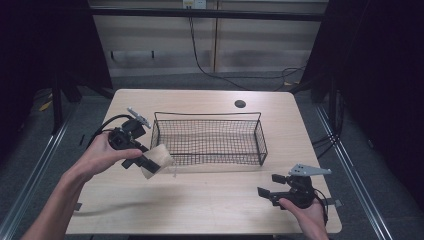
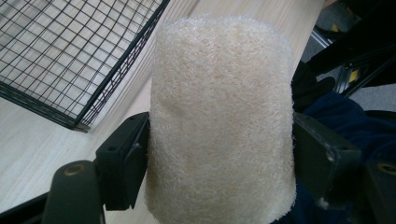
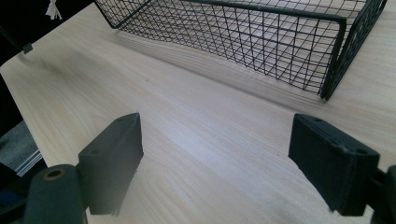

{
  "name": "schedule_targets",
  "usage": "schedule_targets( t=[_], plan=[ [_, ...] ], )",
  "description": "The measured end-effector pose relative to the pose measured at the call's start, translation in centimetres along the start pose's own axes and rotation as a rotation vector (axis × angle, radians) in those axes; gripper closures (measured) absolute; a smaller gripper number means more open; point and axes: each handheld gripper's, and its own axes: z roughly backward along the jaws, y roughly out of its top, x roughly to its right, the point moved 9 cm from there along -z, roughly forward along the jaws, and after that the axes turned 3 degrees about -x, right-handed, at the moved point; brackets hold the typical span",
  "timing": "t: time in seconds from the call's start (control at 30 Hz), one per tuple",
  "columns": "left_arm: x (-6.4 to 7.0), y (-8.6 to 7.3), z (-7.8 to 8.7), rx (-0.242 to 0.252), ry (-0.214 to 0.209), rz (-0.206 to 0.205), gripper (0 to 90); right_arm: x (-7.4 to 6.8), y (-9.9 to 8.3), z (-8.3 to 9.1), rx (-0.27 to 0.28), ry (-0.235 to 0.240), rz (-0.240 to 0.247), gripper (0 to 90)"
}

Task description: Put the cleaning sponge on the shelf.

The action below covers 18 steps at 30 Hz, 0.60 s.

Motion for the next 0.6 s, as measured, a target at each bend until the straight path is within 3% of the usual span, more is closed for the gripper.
schedule_targets(
  t=[0.27, 0.6],
  plan=[
    [0.0, 1.2, 0.7, 0.012, -0.002, 0.011, 26.0, 0.0, 0.0, 0.0, 0.003, 0.002, 0.003, 17.2],
    [-0.7, 3.0, 1.8, 0.032, 0.017, 0.060, 26.0, -0.1, 0.0, 0.0, 0.001, 0.002, 0.000, 17.3]
  ],
)
